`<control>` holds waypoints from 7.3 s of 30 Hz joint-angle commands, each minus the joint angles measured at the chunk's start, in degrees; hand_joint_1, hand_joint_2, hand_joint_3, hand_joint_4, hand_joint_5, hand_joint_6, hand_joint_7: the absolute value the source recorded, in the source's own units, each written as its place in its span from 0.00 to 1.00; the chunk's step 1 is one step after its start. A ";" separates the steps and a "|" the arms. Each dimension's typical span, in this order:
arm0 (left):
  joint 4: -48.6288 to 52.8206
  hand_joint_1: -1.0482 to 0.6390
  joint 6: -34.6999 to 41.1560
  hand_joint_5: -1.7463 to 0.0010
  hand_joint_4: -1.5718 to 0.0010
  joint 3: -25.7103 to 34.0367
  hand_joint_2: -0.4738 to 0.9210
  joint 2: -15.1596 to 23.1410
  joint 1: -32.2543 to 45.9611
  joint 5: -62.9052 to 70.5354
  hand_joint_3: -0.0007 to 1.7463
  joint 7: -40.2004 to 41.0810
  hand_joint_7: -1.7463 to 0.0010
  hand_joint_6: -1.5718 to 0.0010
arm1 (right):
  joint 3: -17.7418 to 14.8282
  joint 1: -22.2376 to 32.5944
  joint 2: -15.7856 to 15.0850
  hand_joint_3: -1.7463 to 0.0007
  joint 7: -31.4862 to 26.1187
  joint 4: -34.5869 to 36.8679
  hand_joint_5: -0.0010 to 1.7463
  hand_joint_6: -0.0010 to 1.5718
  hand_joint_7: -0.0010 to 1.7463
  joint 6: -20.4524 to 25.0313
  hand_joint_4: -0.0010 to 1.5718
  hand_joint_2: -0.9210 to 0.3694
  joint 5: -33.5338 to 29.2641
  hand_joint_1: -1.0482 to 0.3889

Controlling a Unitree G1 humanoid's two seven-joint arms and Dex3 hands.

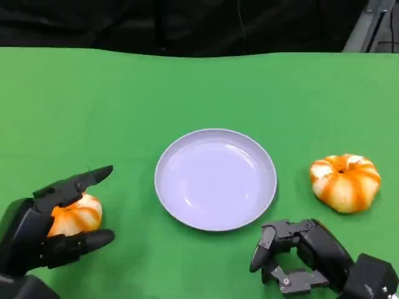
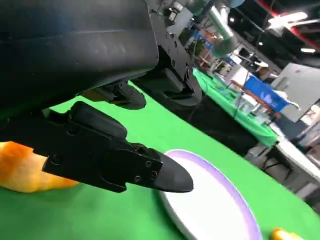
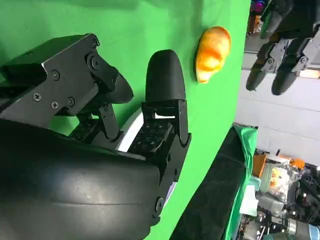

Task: Grasp the bread from the table and place it into the plate.

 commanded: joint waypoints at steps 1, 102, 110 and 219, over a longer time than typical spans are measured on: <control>-0.78 0.14 3.75 1.00 0.70 -1.52 1.00 2.93 0.44 3.57 0.10 4.30 0.99 0.62 | -0.64 0.04 -0.72 0.37 0.00 -0.16 0.80 0.62 0.63 -0.36 0.63 0.28 0.55 0.84; 20.42 0.55 27.08 0.04 0.74 -21.55 0.98 9.35 -11.58 8.64 0.00 25.55 0.15 0.71 | -1.12 0.21 -1.07 0.37 0.10 -0.74 0.79 0.62 0.62 -0.42 0.64 0.29 -0.04 0.85; 20.90 0.55 26.88 0.00 0.74 -21.97 0.98 9.39 -11.78 8.56 0.00 26.28 0.10 0.73 | -1.11 0.21 -1.09 0.37 0.03 -0.75 0.79 0.62 0.62 -0.42 0.64 0.29 -0.10 0.85; -12.01 0.59 21.14 0.00 0.67 -21.66 0.96 8.14 -8.52 14.47 0.00 22.27 0.15 0.67 | -0.38 -0.06 0.10 0.37 -1.37 -0.85 0.79 0.62 0.63 0.65 0.64 0.28 -0.71 0.87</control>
